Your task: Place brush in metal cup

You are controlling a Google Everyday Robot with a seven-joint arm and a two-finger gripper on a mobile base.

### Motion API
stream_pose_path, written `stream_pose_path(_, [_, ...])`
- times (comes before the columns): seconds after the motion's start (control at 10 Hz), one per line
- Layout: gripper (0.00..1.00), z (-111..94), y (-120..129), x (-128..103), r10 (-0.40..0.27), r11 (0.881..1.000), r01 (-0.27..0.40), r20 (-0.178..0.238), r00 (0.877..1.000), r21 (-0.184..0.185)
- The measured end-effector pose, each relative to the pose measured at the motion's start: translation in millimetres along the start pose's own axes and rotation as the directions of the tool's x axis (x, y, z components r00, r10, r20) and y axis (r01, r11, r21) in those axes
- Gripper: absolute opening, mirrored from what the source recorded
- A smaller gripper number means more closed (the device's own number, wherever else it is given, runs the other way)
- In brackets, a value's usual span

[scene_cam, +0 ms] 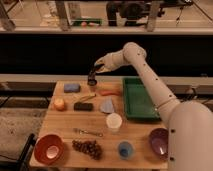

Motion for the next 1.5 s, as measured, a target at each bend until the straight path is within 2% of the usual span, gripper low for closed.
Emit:
stream_pose_path(0.8, [0.00, 8.1, 1.3, 4.8, -0.004, 1.000, 0.004, -0.016, 1.000, -0.029])
stream_pose_path(1.5, [0.00, 5.5, 3.7, 15.2, 0.029, 0.999, -0.029, -0.019, 0.999, -0.031])
